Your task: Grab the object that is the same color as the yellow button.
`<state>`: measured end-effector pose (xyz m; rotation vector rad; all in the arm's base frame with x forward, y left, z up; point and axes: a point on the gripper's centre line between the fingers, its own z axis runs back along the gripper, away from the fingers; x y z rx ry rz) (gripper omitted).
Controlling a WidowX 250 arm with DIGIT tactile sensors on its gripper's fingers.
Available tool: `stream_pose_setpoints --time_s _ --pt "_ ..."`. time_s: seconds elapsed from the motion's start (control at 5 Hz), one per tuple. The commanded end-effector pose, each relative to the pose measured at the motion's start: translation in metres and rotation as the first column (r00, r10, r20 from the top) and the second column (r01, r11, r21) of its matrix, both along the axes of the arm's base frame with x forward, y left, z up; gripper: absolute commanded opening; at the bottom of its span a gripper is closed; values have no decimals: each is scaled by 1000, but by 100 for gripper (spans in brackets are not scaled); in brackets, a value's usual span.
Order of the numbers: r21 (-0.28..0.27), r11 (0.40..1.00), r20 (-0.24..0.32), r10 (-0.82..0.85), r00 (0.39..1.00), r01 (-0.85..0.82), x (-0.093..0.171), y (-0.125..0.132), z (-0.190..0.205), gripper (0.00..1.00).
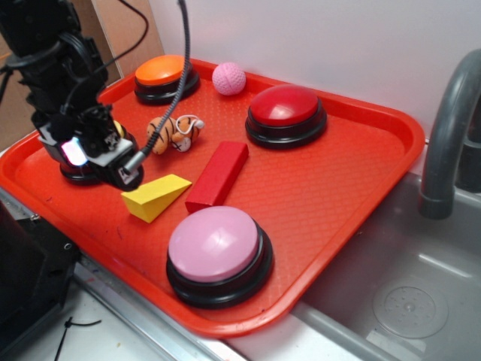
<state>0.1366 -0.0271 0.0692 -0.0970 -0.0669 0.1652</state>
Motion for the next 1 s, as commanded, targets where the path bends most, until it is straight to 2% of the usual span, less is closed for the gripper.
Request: stream_pose_setpoints --time_s 0.0,0.2,0.4,0.6,0.8 --pt "11 1000 58 11 998 -12 18 -7 -35 100" --pt "-14 1000 60 -11 998 12 29 -13 -52 100" --pt "-6 1000 48 -5 999 5 39 -10 -63 100" --pt "3 1000 46 10 999 -10 47 -5 -63 0" --pt "-17 1000 20 15 1000 -15 47 1 -54 0"
